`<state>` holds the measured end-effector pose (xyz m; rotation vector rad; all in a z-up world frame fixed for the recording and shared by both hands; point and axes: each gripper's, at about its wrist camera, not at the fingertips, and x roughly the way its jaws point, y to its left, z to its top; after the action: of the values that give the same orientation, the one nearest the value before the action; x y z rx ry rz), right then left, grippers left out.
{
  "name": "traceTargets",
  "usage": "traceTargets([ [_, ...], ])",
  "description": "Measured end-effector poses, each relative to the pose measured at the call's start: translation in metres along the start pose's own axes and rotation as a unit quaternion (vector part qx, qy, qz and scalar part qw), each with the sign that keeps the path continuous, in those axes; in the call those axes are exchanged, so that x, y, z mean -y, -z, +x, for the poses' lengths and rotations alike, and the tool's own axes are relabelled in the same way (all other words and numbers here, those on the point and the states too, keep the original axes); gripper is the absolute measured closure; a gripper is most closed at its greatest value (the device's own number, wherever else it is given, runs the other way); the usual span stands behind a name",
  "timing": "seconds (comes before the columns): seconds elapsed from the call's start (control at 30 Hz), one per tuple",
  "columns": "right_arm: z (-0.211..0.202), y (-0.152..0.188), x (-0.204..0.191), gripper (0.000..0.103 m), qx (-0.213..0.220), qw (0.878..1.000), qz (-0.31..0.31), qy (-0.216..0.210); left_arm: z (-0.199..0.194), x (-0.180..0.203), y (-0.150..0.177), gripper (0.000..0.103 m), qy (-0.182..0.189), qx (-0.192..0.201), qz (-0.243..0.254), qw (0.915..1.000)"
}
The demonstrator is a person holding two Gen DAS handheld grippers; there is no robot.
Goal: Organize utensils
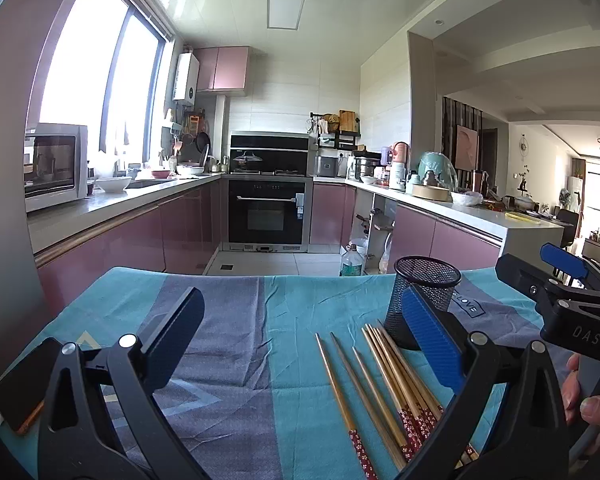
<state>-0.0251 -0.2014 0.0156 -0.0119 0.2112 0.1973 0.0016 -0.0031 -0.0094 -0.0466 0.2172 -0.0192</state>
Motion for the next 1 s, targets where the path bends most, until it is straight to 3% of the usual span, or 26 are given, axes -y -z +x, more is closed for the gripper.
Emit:
traceTargets([
  [0.17,0.001,0.001,-0.001,0.007,-0.008,1.000,0.000,-0.004,0.004,-0.003,0.001,0.006,0.000,-0.012,0.004,0.9999],
  [0.33,0.010,0.005,0.000,0.007,-0.035,0.999,0.003,-0.022,0.017,-0.003,0.002,0.006,-0.010,-0.047,0.019,0.9987],
  [0.6,0.046,0.025,-0.007,0.007,-0.152,0.987,-0.014,-0.052,0.061,-0.001,0.019,0.006,-0.002,-0.158,0.054,0.9860],
  [0.73,0.066,0.042,-0.013,0.022,-0.220,0.973,-0.025,-0.066,0.085,-0.001,0.030,0.013,0.009,-0.210,0.069,0.9752],
  [1.0,0.090,0.065,-0.013,0.048,-0.301,0.949,-0.018,-0.089,0.121,0.007,0.049,0.024,0.042,-0.276,0.076,0.9573],
])
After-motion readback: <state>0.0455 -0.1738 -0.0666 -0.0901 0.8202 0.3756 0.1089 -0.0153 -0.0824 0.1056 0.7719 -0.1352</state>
